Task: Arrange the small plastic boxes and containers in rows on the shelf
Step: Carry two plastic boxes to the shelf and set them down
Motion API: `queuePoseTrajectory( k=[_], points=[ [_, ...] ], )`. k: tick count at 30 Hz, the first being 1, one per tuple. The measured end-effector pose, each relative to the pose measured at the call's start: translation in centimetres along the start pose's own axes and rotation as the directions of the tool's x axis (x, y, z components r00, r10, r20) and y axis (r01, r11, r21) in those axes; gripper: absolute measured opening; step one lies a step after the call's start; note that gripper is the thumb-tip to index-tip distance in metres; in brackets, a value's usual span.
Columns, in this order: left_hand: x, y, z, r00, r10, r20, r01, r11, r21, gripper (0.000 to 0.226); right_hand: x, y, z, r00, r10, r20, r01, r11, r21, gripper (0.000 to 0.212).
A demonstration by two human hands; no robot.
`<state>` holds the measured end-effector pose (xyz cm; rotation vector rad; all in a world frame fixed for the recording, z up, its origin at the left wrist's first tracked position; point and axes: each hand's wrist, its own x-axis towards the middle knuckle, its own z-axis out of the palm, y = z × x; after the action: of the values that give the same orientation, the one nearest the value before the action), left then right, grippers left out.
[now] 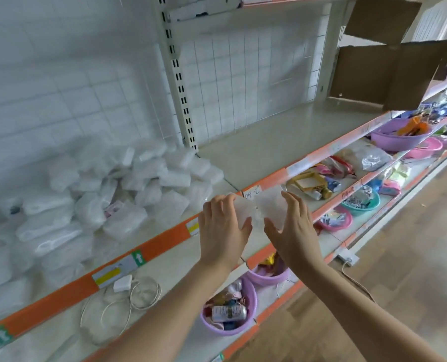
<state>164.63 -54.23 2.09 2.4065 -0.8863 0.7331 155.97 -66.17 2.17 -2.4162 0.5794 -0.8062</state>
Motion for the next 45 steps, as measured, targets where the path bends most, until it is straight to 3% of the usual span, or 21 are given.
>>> queuePoseTrajectory(
  k=[14,21,35,45],
  points=[
    [10.9,11.9,11.7,0.986,-0.157,-0.064,0.155,0.987,-0.038,0.05,14.9,14.4,-4.8,0.989,-0.148,-0.009,0.148,0.989,0.002,0.061],
    [15.3,16.3,14.0,0.952,-0.305,0.022,0.302,0.925,-0.231,0.047,20.2,18.3,-6.8,0.985,-0.169,0.038,0.167,0.985,0.05,0.062],
    [26.6,15.6,22.2,0.94,-0.331,0.075,0.339,0.901,-0.272,0.041,32.8,23.0,-4.5,0.979,-0.186,0.082,0.185,0.983,0.018,0.063],
    [33.0,16.3,29.5,0.934,-0.341,0.108,0.358,0.895,-0.267,0.032,41.3,28.3,-2.9,0.979,-0.104,0.174,0.1,0.994,0.036,0.065]
  ],
)
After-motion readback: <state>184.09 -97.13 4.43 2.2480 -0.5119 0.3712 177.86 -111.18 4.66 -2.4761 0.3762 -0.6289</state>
